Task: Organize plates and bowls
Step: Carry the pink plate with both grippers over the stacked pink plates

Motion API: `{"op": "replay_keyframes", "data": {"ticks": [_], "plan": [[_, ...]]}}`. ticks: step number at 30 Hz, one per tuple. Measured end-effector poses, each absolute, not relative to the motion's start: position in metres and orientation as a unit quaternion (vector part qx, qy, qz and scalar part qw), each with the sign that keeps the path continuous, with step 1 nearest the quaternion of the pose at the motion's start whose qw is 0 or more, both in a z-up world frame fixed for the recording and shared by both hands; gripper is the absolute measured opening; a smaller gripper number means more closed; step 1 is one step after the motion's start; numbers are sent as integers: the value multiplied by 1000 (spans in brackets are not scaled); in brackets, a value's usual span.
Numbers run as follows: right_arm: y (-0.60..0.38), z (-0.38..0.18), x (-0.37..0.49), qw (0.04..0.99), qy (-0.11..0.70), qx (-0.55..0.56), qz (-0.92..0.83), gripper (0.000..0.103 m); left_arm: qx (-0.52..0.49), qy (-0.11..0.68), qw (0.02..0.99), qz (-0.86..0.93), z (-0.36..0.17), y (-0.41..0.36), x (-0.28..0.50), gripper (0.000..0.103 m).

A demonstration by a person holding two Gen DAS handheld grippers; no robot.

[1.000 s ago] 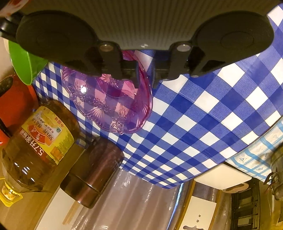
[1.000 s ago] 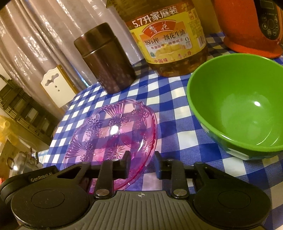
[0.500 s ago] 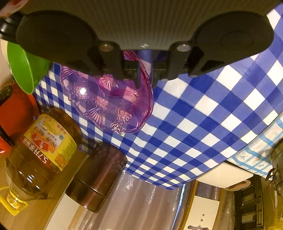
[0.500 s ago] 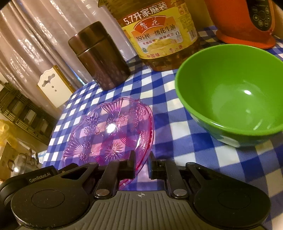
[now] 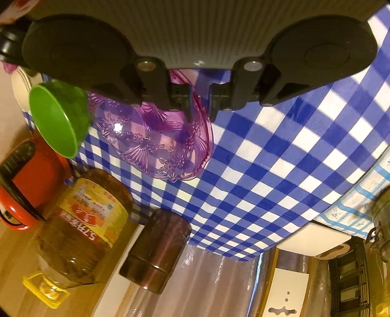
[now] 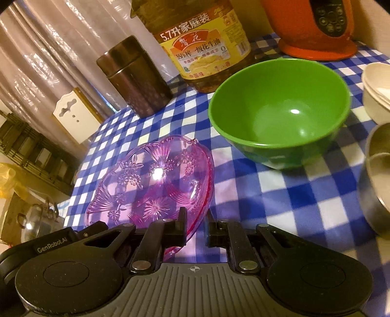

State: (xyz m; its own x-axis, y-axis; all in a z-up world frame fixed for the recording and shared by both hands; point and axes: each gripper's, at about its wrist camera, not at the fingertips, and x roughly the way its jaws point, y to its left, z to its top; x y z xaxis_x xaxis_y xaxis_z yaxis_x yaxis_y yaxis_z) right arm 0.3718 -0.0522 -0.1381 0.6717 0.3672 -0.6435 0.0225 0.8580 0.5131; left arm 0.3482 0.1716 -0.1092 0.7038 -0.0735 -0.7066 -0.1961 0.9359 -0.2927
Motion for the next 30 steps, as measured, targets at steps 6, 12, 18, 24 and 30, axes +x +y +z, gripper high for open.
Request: {"op": "replay_keyframes", "data": {"ticks": [6, 12, 18, 24, 30], "plan": [[-60, -121, 340, 880, 391, 248, 106, 13, -173, 379, 908, 36, -88, 163, 313, 10], [-76, -102, 301, 882, 382, 254, 109, 13, -168, 377, 910, 29, -66, 147, 279, 10], [-97, -81, 261, 887, 370, 258, 98, 13, -167, 375, 912, 14, -49, 125, 243, 10], [-119, -66, 220, 893, 358, 258, 89, 13, -163, 375, 912, -3, -36, 101, 213, 11], [-143, -55, 185, 899, 347, 256, 75, 13, -146, 374, 916, -20, -26, 73, 186, 11]]}}
